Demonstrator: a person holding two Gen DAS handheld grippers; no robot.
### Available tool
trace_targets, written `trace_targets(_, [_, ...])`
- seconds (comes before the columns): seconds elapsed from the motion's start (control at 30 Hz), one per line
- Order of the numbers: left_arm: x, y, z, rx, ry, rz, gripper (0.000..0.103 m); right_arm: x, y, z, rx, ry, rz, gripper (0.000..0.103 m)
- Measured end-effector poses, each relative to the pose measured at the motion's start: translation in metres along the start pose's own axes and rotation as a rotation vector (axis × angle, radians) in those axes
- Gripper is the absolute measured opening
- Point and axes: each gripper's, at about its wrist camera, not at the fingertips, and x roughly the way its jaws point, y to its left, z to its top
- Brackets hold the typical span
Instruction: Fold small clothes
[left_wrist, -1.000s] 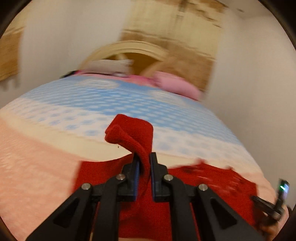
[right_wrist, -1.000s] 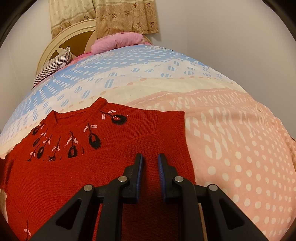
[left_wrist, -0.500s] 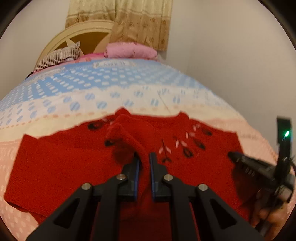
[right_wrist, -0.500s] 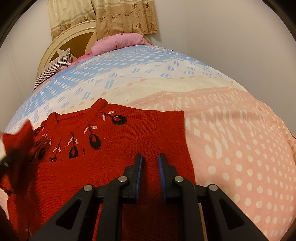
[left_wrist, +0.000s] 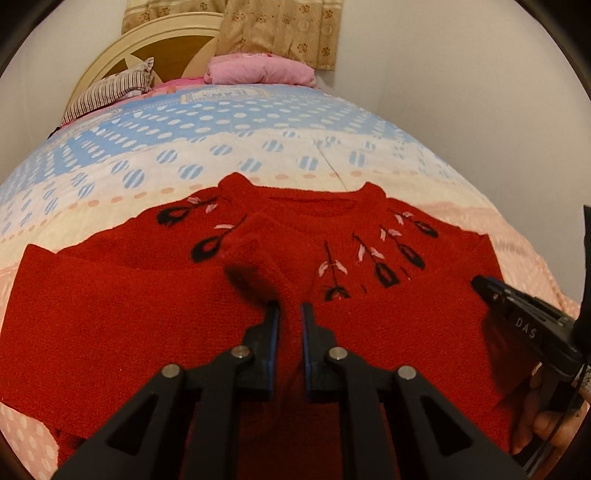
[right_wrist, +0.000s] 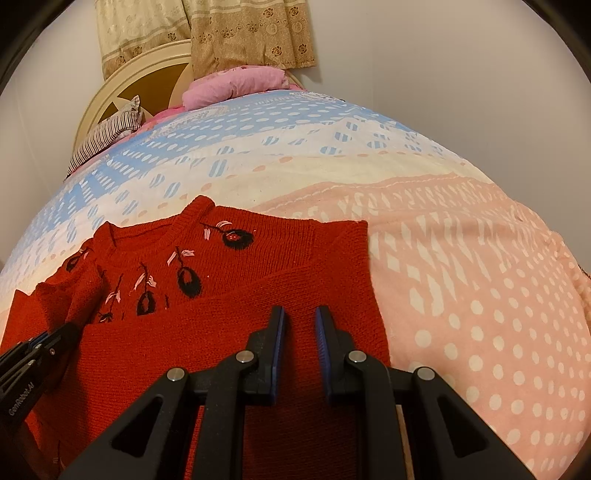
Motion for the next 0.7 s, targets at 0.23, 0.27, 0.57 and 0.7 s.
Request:
trace_targets(0.23, [-0.032,0.018,-0.004,-0.007,-0.009,-0.05,0.058,0.0,0.001,0.001,-0.007,0.007,-0.013,0.018])
trace_targets(0.27, [-0.04,0.025,-0.007,-0.012,-0.02,-0.054,0.067,0.0,0.002,0.001,-0.007,0.008,-0.013,0.018])
trace_targets(0.57, [-0.098,0.149,-0.056,-0.323,-0.129,0.123,0.076,-0.035,0.017,0.013,0.097,-0.006,0.035,0.028])
trace_targets(0.7, [-0.084,0.182,-0.074,-0.464,-0.08,0.139,0.076,-0.057,0.065,0.008,0.097,-0.023,0.236,0.059])
